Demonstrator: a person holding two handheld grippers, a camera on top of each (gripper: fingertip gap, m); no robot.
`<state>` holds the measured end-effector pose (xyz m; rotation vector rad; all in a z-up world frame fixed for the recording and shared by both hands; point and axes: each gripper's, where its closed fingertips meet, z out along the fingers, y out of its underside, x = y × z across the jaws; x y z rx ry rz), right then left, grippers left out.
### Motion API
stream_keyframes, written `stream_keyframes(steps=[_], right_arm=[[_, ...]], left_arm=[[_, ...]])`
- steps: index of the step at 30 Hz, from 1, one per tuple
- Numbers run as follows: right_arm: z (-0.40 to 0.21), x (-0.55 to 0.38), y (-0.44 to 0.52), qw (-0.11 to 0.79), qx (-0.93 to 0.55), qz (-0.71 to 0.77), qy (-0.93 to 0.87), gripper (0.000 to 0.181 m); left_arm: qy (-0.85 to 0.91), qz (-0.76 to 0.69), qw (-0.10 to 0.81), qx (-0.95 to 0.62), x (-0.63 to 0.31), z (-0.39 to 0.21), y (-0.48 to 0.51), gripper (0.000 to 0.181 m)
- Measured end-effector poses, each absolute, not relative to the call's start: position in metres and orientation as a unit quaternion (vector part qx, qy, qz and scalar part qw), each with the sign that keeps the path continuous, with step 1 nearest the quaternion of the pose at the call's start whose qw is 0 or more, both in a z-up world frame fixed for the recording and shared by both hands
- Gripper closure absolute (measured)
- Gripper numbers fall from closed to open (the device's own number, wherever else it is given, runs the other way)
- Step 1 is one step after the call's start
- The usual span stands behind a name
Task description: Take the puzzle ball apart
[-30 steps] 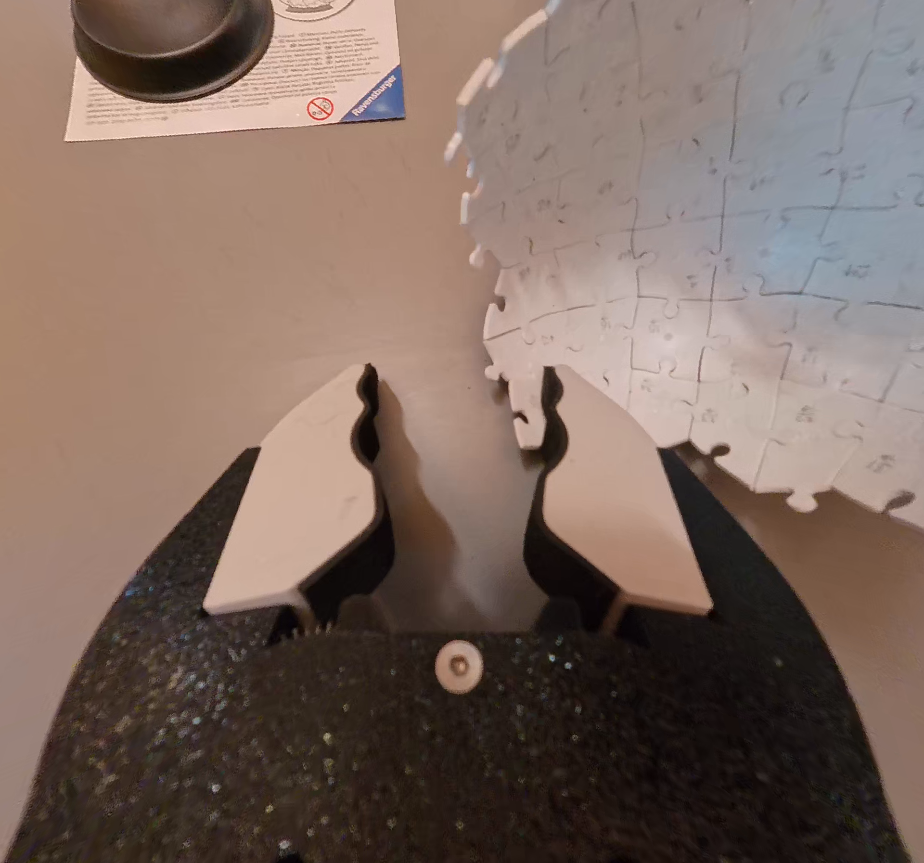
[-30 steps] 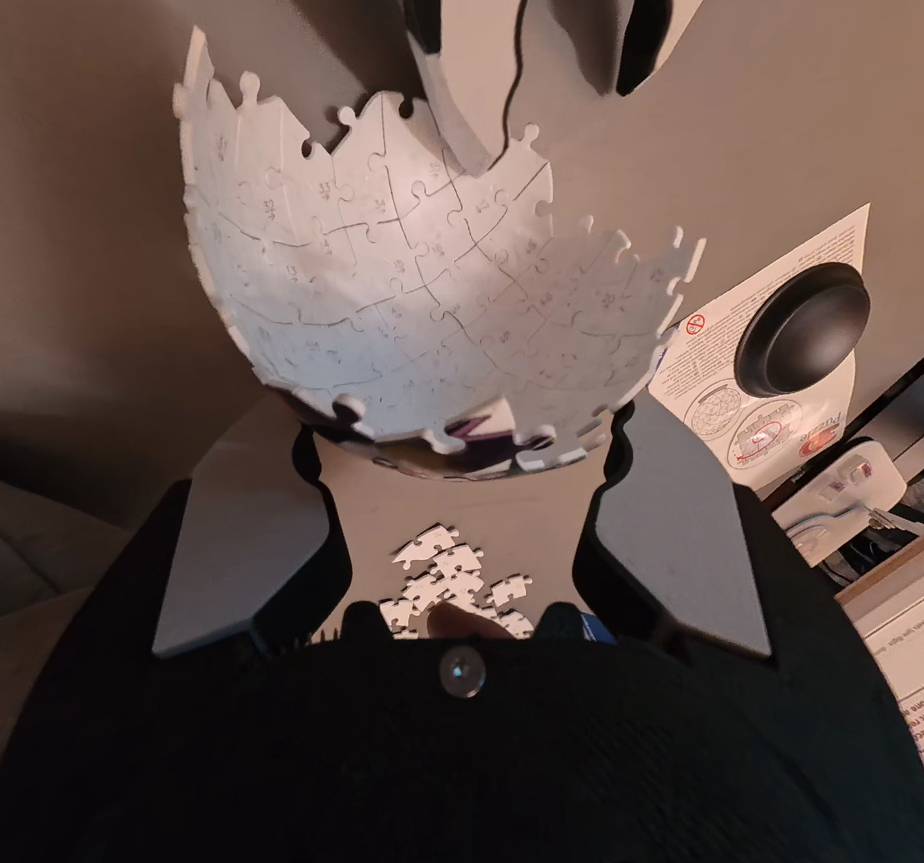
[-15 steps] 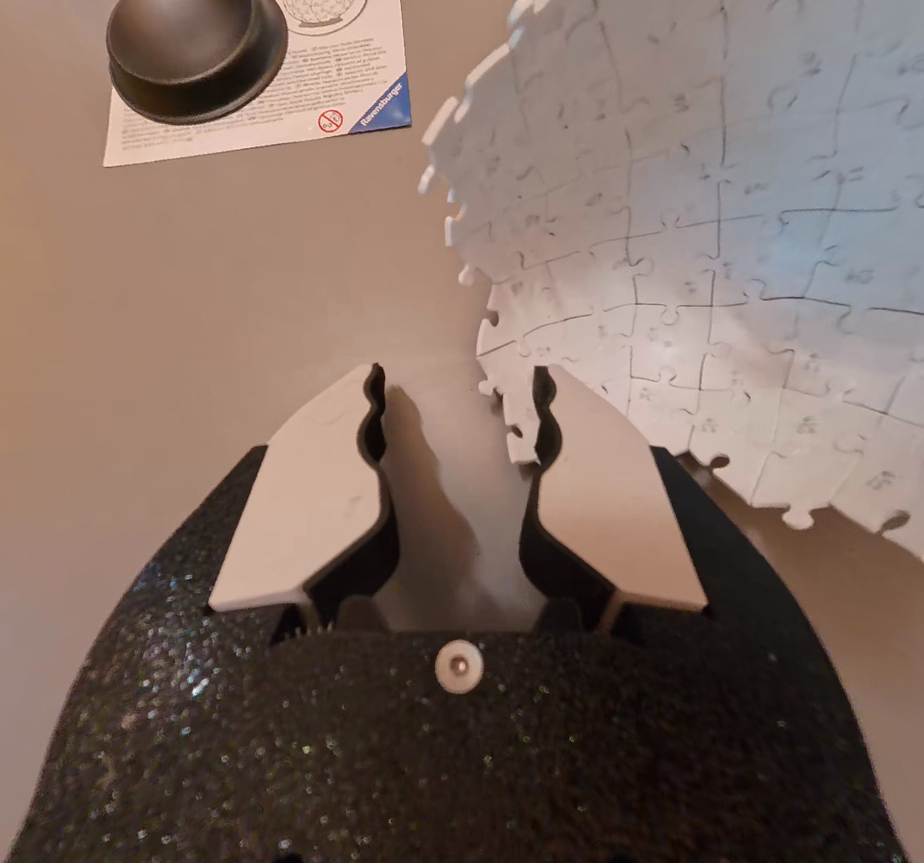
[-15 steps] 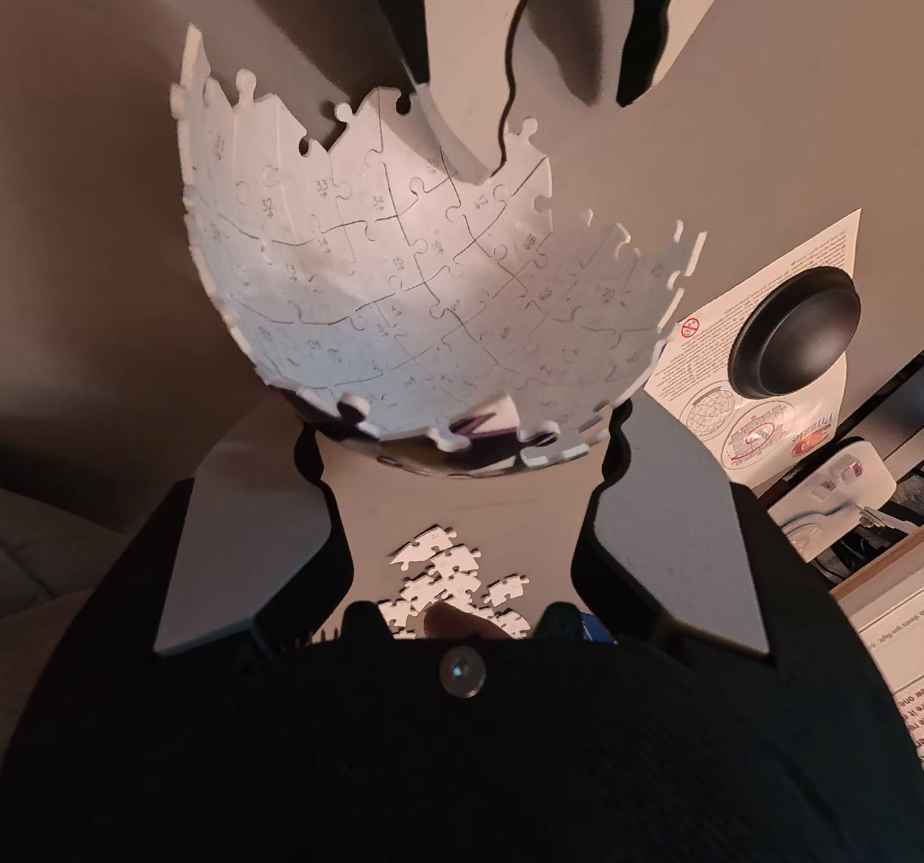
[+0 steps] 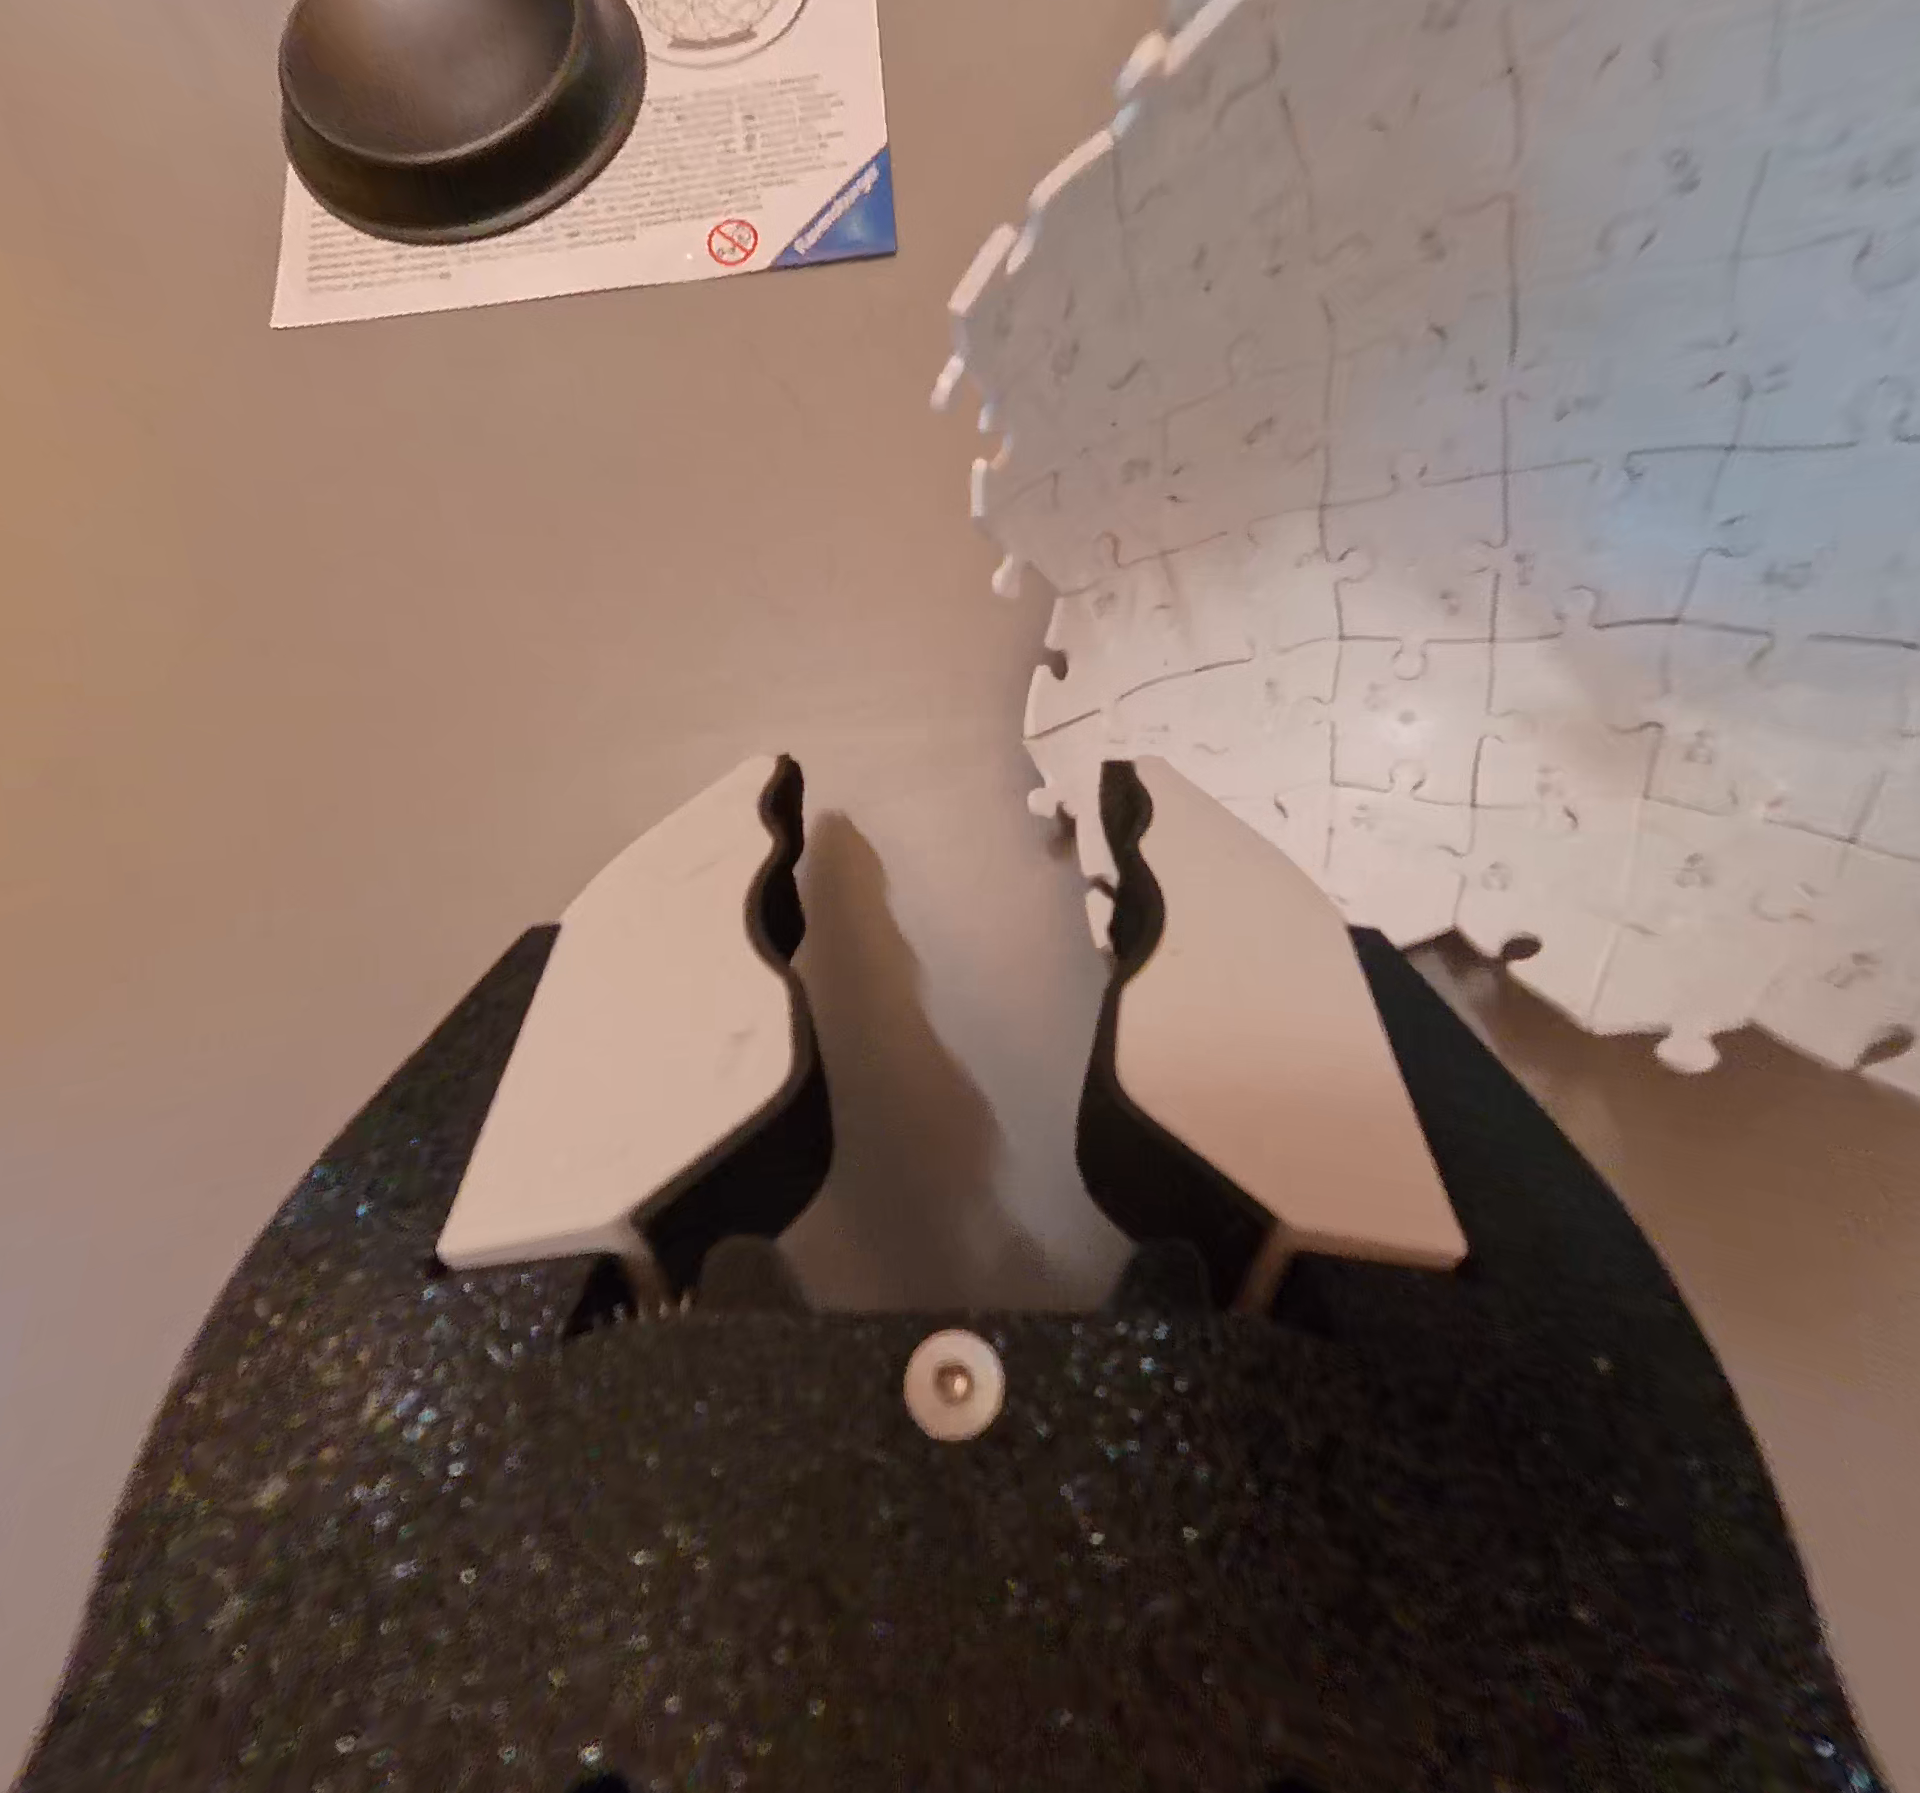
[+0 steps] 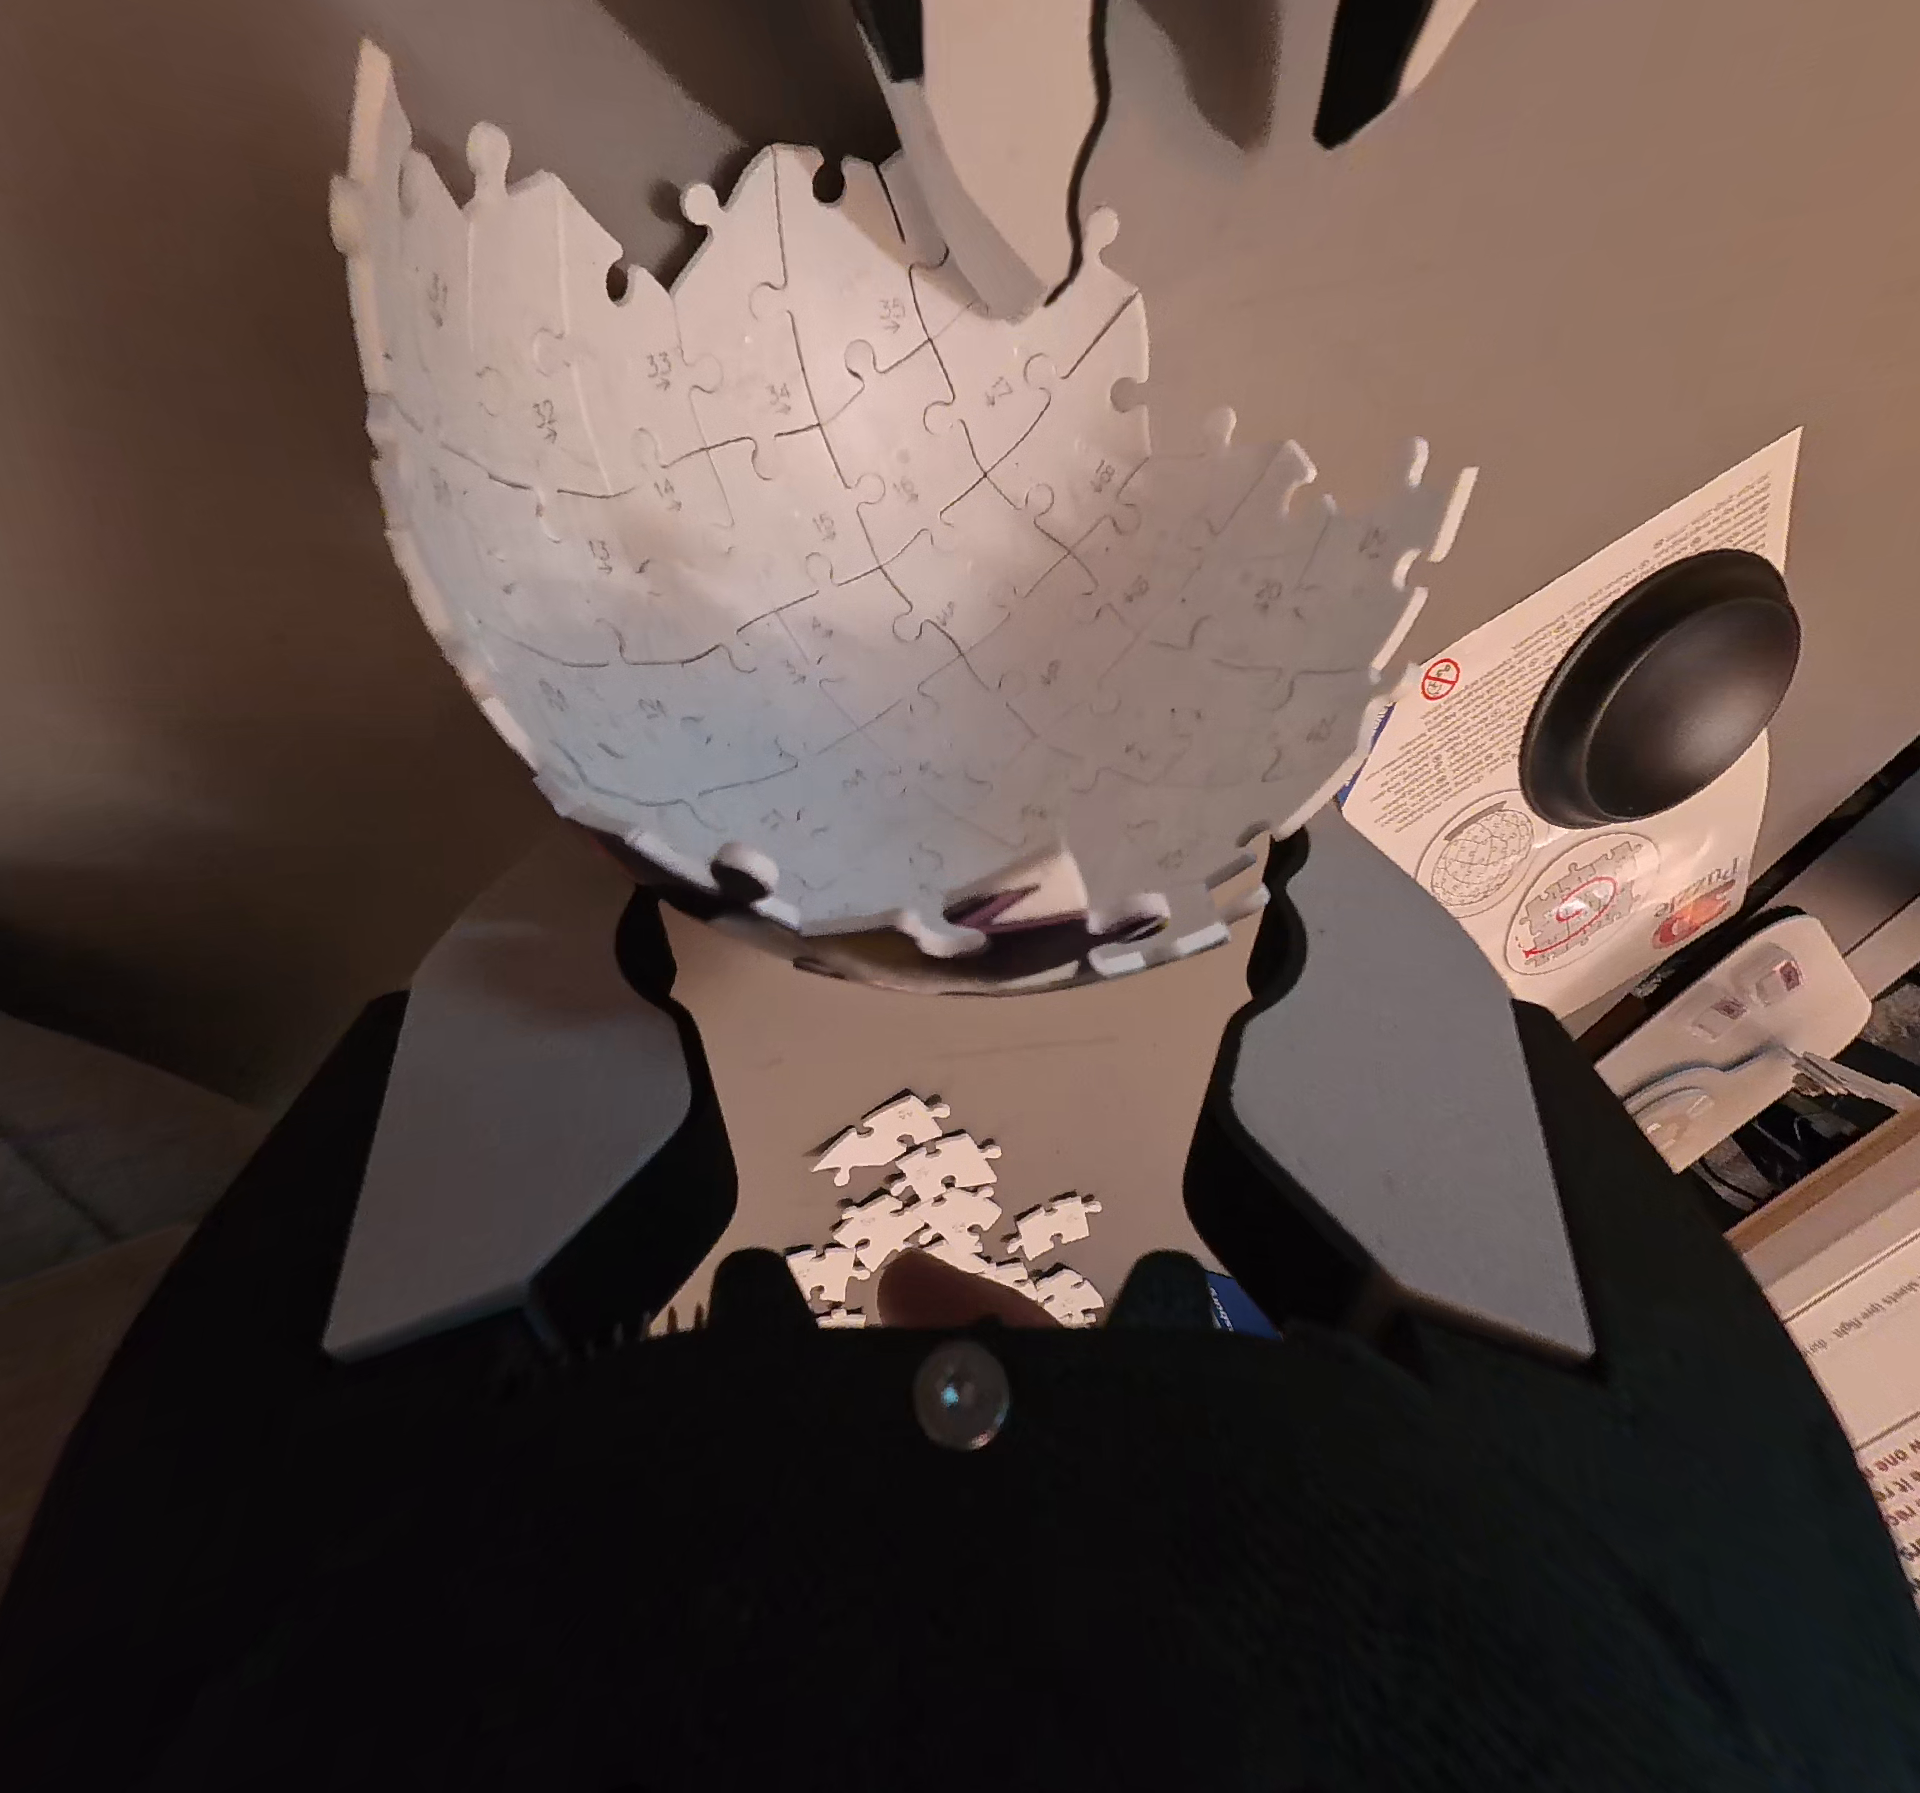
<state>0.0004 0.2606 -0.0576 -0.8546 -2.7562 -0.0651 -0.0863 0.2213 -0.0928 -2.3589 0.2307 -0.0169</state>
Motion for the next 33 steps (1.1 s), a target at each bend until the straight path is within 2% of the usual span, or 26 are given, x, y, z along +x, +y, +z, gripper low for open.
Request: stream_keyframes(steps=[33], right_arm=[[-0.059, -0.001, 0.260, 0.128, -0.290, -0.031, -0.948, 0.070]], left_arm=[[0.155, 0.000, 0.338, -0.928, -0.073, -0.096, 0.211, 0.132]])
